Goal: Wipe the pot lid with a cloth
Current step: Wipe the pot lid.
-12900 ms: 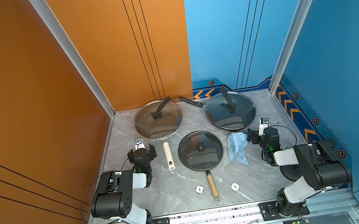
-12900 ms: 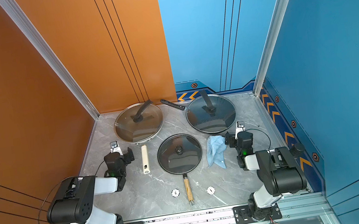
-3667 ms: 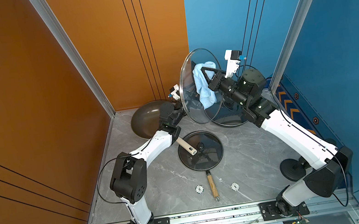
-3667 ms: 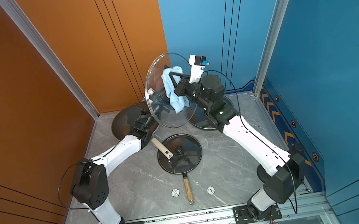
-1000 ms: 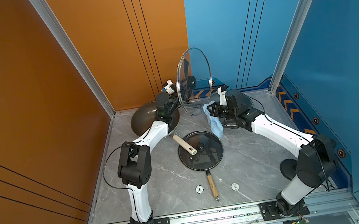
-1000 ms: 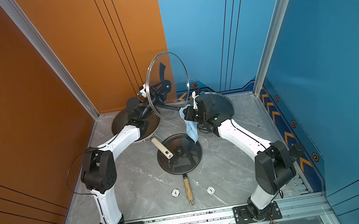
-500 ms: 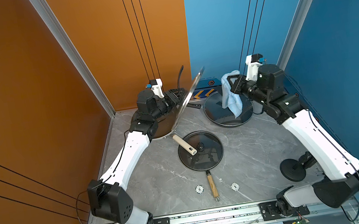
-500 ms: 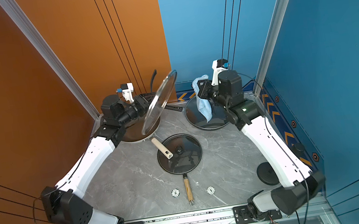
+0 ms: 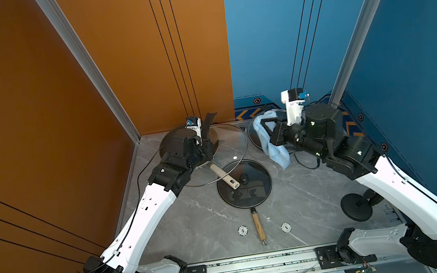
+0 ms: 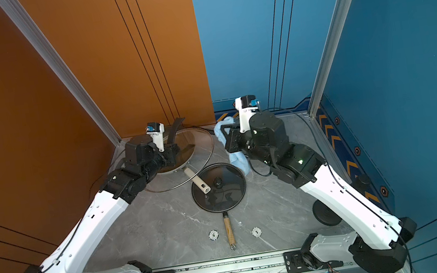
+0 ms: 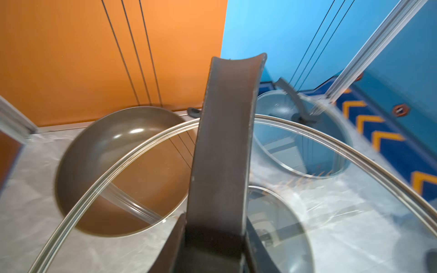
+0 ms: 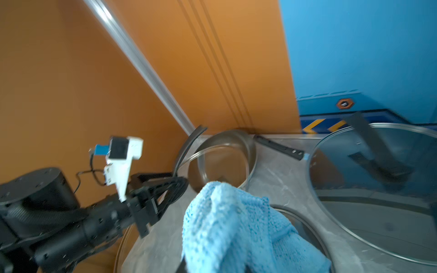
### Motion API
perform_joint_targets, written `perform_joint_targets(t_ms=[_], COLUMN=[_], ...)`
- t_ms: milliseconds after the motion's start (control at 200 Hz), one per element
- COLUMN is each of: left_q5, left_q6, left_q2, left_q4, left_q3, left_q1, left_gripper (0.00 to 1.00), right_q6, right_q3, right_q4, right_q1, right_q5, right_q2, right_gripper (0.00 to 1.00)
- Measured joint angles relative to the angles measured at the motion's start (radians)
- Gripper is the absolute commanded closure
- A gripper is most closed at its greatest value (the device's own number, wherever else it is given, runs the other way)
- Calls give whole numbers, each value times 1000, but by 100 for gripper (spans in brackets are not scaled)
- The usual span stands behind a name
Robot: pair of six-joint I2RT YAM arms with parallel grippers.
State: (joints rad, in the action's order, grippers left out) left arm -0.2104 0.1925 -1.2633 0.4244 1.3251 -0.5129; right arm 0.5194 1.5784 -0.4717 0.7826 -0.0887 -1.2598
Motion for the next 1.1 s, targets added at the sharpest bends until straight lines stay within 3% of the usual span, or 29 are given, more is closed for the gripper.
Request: perform_joint_targets(t_ms=[175, 335, 470, 801, 1096], left_q5=[-59, -84, -127, -135, -256], left_q6=[-91, -129, -187, -280, -282], left_q2=[13, 44, 95, 166, 185], left_q4=[-11, -59, -102, -153, -216], left_q3=[-35, -62, -107, -200, -211], left_q1=[-41, -55, -91, -261, -320], left_gripper=[100, 100, 100, 100, 100], right_q6=[-7, 3, 35, 66, 19], right_q3=[59, 50, -13, -48, 152], right_q4=[-8, -11, 12, 119, 144], right_q1=[187, 227, 185, -73, -58], right_q5=[-2, -19, -20, 21, 36], right_q2=[-185, -285, -267, -290, -441], right_gripper=[94, 95, 95, 95, 95])
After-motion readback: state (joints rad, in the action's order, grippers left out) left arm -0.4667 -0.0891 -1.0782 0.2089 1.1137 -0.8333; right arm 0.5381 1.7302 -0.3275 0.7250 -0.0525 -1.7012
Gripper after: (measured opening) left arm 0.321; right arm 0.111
